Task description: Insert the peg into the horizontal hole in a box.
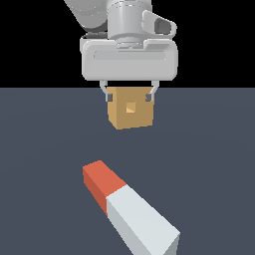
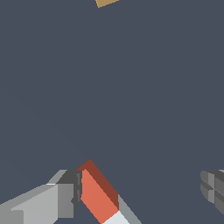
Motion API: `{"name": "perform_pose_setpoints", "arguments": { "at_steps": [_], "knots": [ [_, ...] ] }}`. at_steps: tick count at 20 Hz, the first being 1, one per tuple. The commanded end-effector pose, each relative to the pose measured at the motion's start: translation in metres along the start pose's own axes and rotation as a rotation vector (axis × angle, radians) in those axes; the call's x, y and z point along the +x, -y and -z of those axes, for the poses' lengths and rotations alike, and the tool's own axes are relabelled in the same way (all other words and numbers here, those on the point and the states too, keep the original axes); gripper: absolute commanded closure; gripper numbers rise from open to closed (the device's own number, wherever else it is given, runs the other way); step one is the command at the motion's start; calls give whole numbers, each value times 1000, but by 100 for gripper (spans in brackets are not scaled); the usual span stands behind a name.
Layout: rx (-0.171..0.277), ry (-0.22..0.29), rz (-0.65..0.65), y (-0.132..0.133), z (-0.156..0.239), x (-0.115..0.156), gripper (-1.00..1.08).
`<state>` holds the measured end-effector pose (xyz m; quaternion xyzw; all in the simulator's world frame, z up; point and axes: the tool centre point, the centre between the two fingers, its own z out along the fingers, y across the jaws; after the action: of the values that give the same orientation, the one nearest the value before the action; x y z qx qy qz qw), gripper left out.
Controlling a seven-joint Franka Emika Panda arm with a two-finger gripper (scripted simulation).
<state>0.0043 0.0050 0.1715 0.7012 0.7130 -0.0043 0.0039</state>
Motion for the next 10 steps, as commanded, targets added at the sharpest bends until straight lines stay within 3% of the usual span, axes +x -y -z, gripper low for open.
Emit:
{"name": "perform_pose_setpoints", "arguments": {
  "at_steps": [1, 10],
  "knots": [
    [0, 0, 0, 0, 0, 0, -92],
    [0, -1, 37, 3, -6, -10, -92]
  ]
}}
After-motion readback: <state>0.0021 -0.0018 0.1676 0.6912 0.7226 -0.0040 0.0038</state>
